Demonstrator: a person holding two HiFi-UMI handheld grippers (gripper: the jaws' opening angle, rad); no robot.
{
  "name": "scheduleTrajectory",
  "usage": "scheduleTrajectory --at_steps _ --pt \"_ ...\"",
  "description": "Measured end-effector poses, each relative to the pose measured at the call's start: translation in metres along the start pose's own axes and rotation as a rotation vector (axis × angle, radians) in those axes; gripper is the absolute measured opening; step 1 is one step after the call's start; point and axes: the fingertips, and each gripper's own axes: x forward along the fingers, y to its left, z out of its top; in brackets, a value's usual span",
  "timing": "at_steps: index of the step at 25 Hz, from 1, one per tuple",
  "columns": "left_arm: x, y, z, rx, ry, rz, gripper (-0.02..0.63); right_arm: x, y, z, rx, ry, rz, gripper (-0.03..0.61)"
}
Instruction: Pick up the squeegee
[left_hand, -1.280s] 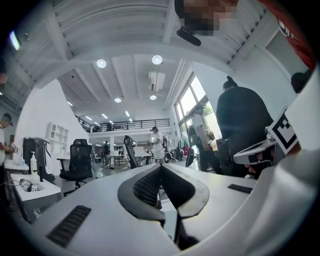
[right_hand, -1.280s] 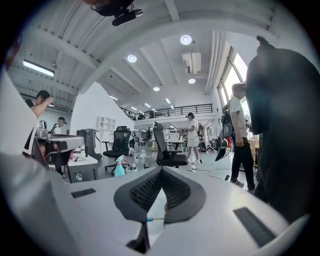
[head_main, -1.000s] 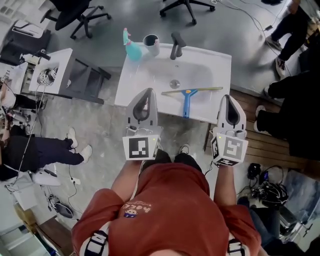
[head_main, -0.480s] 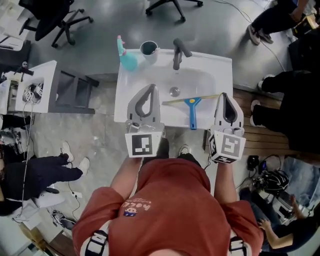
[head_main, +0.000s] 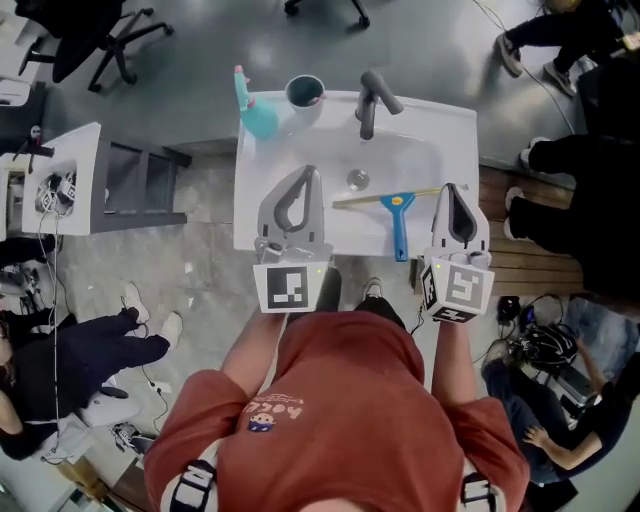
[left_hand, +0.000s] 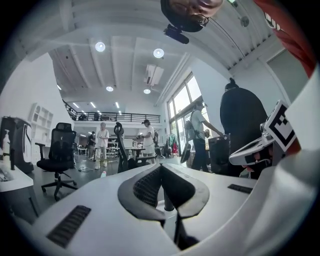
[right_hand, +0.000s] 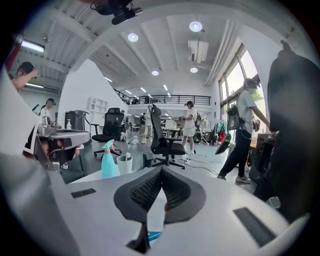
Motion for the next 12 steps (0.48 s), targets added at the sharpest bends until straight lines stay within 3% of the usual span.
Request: scheduleTrajectory --at_steps 8,12 --pt "0.006 0.000 -0.041 -0.057 0.052 -0.041 0.017 0.021 0.012 -0.058 0.010 0.132 0.014 0.025" --pt "0.009 -0.007 -0.058 -0.039 0.082 -0.084 0.017 0.030 0.021 -0.082 0.024 0.180 0.044 0.040"
